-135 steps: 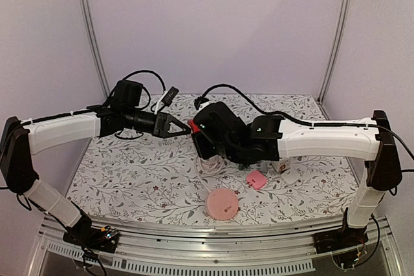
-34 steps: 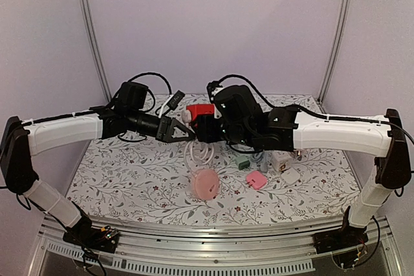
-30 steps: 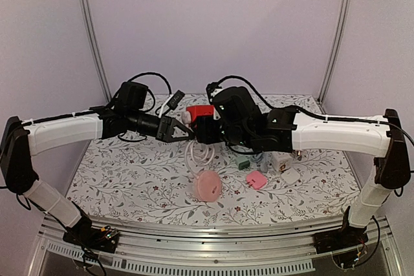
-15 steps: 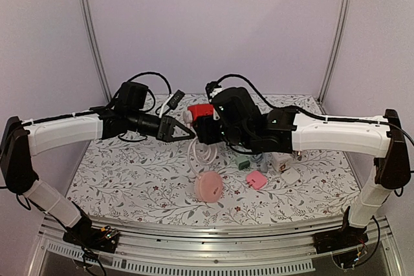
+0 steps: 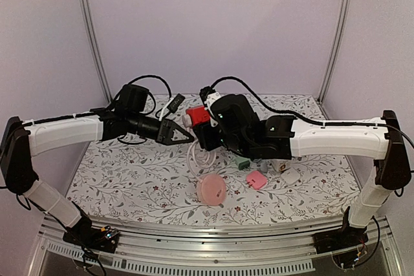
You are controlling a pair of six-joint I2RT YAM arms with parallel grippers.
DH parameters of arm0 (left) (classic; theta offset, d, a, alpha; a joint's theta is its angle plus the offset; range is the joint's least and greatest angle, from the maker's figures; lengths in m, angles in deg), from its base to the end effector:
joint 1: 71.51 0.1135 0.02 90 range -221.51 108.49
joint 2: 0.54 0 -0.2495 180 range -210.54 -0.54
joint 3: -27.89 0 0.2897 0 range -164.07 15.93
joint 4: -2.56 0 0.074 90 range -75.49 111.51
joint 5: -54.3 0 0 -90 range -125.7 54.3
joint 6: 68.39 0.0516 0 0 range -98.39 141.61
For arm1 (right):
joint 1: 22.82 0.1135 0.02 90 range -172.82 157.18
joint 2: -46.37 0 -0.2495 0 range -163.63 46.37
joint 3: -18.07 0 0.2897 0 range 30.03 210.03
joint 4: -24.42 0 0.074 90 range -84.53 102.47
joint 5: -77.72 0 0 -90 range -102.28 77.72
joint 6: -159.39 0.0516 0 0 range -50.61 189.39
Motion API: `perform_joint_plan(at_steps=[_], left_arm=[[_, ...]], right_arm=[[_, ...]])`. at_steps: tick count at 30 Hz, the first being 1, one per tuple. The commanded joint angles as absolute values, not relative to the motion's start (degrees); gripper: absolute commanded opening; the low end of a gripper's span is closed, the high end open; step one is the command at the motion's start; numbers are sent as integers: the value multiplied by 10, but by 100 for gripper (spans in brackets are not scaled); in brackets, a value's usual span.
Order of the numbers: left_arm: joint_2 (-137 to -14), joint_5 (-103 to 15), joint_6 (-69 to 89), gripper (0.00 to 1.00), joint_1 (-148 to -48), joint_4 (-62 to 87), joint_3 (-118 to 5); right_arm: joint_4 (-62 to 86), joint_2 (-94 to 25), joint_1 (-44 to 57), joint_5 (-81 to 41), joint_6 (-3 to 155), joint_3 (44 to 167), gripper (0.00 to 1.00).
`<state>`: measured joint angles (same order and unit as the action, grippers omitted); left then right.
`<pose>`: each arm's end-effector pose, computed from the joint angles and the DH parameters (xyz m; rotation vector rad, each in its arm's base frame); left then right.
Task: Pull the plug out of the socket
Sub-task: Remove the plug from the socket.
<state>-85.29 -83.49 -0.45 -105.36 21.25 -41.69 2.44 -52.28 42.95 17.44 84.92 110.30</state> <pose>0.2835 -0.2362 0.2256 0.7565 2.1740 -1.4367 0.2080 0.3998 0.2713 -0.5602 1.9367 0.3724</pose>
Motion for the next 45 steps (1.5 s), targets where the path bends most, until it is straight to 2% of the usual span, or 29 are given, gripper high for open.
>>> perform_joint_plan(at_steps=[1,12,26,33,45], left_arm=[[-817,-835,-4,0,-1032,196,-416],[-823,-832,-11,0,-1032,189,-411],[-833,-837,-17,0,-1033,186,-411],[-828,-840,-14,0,-1030,187,-413],[-809,-863,-14,0,-1010,177,-411]], right_arm=[[-33,-524,420,240,815,1090,8],[50,-510,409,154,1011,1117,7],[163,-459,406,55,1048,1104,7],[129,-462,407,111,1010,1080,7],[-5,-498,403,238,820,1041,6]])
